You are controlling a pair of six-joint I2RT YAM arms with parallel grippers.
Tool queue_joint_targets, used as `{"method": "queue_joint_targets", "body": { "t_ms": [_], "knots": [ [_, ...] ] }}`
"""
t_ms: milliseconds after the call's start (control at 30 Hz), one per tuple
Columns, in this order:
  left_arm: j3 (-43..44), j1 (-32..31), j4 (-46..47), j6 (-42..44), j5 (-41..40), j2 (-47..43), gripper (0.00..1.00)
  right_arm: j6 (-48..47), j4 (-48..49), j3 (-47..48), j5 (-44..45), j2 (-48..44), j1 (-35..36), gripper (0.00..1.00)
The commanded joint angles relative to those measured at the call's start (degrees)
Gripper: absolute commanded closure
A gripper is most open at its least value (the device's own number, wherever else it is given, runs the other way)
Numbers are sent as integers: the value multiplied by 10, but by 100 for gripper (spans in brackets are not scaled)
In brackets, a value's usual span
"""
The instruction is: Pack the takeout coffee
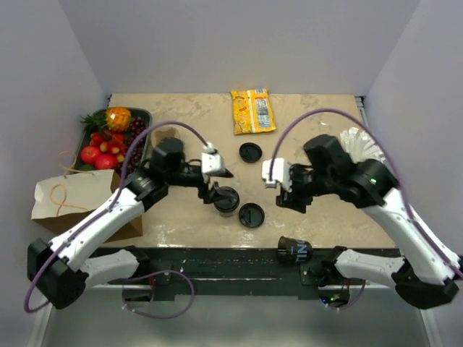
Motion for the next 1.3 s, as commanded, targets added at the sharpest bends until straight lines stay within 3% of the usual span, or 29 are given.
{"method": "queue_joint_targets", "body": {
  "t_ms": [0,67,100,267,600,1033,1267],
  "knots": [
    [56,-159,-82,222,-50,87,34,146,102,52,155,-70,-81,37],
    [54,-206,-70,297,-100,115,34,170,147,60,240,-86,-126,36],
    [47,-241,-55,318,-114,122,34,172,157,61,249,-91,-135,35],
    [28,-288,19,415,-151,197,34,198,166,54,255,-128,-212,30],
    [1,-349,192,440,-187,299,41,201,168,20,261,-168,-240,26],
    [60,-377,193,474,-173,401,53,215,175,-24,258,-193,-252,25],
    [72,-381,192,461,-170,412,70,222,173,-45,247,-207,-265,25]
  ]
}}
